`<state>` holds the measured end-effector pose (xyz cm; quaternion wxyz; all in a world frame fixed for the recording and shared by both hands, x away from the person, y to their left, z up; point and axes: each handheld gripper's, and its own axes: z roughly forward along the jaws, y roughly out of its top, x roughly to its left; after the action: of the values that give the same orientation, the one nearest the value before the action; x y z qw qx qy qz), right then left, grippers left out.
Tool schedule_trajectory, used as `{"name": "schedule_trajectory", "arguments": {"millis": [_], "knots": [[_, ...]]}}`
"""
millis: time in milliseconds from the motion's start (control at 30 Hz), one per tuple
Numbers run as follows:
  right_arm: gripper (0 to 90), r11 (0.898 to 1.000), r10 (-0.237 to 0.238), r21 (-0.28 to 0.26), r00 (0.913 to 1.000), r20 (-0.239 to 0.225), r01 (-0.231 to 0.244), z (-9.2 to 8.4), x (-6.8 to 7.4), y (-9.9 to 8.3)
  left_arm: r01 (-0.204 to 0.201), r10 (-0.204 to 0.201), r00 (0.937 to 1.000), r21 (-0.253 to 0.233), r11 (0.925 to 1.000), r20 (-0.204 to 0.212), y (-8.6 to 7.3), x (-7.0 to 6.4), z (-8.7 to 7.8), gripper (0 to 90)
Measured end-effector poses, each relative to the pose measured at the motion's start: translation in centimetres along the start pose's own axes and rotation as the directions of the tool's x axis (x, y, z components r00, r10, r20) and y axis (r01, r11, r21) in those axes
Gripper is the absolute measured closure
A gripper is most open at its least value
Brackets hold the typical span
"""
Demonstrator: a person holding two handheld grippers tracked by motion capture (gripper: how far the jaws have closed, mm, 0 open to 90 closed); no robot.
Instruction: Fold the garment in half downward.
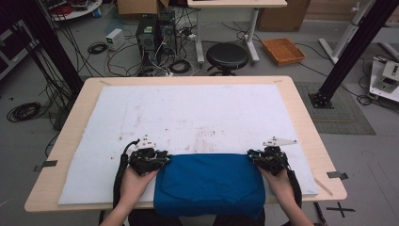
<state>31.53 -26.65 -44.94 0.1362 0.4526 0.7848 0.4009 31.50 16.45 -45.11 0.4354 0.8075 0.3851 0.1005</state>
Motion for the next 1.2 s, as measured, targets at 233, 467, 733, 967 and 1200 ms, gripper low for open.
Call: {"name": "schedule_trajectory", "arguments": {"millis": [233,467,733,967,1200], "knots": [[85.1,0.999,-0.046,-0.024,0.9989,-0.005,0.045,-0.2,-0.3,0.3,-0.039,0.038,0.9992,-0.011,0.9992,-0.015,0.3,0.1,-0.1,84.1],[85.1,0.996,-0.075,-0.050,0.9971,0.005,0.076,0.9,-1.4,2.5,-0.071,0.070,0.9952,-0.013,0.9974,-0.068,2.1,1.4,0.4,84.3],[85.1,0.997,-0.072,-0.033,0.9963,0.047,0.074,2.8,-3.1,6.2,-0.049,0.043,0.9919,-0.053,0.9974,-0.120,5.2,4.3,1.8,84.2],[85.1,0.997,-0.069,-0.019,0.9951,0.071,0.071,4.4,-4.3,8.3,-0.028,0.011,0.9874,-0.109,0.9937,-0.158,7.0,6.0,2.9,84.1],[85.1,0.998,-0.051,-0.022,0.9973,0.053,0.052,6.1,-5.5,8.8,-0.041,0.026,0.9798,-0.072,0.9966,-0.198,7.6,6.5,3.8,84.1]]}}
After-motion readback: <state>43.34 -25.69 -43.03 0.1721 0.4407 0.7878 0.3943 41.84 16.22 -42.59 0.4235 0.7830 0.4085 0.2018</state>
